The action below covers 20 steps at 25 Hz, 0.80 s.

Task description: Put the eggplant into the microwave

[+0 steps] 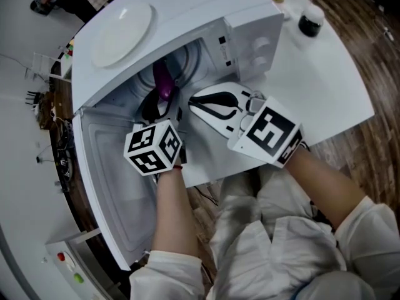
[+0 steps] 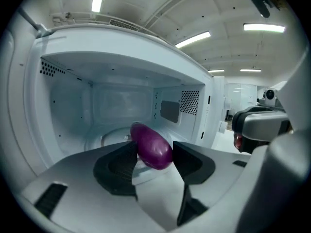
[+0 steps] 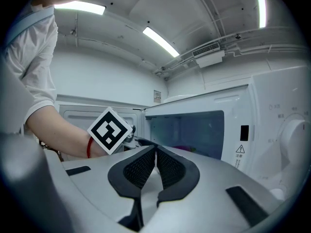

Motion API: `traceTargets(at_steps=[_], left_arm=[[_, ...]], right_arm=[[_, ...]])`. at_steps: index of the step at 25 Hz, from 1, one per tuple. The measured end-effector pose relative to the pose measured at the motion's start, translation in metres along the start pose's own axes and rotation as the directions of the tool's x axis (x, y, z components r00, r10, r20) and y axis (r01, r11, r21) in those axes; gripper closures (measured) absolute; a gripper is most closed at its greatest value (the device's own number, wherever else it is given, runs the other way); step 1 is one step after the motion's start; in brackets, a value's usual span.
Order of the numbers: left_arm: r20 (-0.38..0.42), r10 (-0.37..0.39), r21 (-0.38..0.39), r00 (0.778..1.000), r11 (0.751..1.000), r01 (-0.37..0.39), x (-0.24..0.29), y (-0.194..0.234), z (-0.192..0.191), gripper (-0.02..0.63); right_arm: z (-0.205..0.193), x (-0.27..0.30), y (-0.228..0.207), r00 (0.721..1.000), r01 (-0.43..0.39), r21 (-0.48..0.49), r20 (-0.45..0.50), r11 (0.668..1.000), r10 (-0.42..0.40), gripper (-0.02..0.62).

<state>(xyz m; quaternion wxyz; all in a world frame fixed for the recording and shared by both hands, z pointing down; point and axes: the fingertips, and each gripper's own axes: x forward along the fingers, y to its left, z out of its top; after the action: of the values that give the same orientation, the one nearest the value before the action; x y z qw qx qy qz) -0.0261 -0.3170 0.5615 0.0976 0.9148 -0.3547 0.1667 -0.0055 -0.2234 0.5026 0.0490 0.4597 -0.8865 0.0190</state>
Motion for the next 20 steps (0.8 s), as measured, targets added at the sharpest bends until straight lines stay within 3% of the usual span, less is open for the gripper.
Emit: traceTargets(at_steps=[13, 20], left_arm=[[-0.089, 0.058, 0.013, 0.994, 0.998, -0.057, 0.031, 0.021, -0.015, 0.370], [-0.120, 0.066, 0.034, 0.991, 0.997, -0.063, 0.032, 0.018, -0.022, 0.304]], right_arm=[[-0.010, 0.006, -0.016, 0.999, 0.033, 0.064, 0.009, 0.997, -0.033, 0.560], [-0.011, 0.003, -0.018, 0.999, 0.039, 0.082, -0.001, 0.996, -0.039, 0.560]])
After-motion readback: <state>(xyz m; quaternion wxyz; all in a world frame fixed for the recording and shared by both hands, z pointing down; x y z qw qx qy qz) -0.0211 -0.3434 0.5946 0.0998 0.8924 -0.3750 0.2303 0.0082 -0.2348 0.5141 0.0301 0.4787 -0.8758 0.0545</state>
